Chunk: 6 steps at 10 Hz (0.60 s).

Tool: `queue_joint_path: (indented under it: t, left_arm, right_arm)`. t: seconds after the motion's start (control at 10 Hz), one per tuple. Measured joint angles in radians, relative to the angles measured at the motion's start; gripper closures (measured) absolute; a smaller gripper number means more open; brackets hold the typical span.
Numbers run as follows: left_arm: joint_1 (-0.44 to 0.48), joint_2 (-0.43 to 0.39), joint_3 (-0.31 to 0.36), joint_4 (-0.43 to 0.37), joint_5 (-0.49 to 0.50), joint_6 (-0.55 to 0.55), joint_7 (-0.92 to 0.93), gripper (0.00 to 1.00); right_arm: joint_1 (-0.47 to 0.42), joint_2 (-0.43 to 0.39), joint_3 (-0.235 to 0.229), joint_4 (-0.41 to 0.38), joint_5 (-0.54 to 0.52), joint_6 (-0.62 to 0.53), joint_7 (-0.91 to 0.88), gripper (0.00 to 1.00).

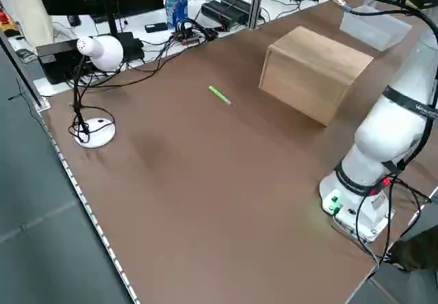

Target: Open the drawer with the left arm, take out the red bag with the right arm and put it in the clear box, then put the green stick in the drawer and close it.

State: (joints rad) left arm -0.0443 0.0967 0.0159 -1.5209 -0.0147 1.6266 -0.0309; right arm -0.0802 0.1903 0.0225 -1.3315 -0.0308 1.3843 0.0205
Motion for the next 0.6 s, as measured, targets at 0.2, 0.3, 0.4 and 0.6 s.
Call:
queue_joint_path:
  t: [0.2,0.3,0.4,0.6]
  left_arm:
    - [0.000,0.000,0.000,0.000,0.000,0.005,0.000,0.01]
    - [0.000,0.000,0.000,0.001,0.000,0.006,0.000,0.01]
    - [0.000,0.000,0.000,0.001,0.000,0.006,0.000,0.01]
    - [-0.002,0.000,-0.001,0.001,0.000,0.006,-0.001,0.01]
  right_arm:
    - [0.000,0.000,-0.001,0.000,0.000,0.002,0.000,0.00]
    - [0.001,0.000,0.000,0.000,0.000,0.008,0.000,0.00]
    - [0.004,0.000,0.002,0.000,0.000,0.031,0.000,0.00]
    - [0.010,0.000,0.003,0.000,0.000,0.098,0.000,0.00]
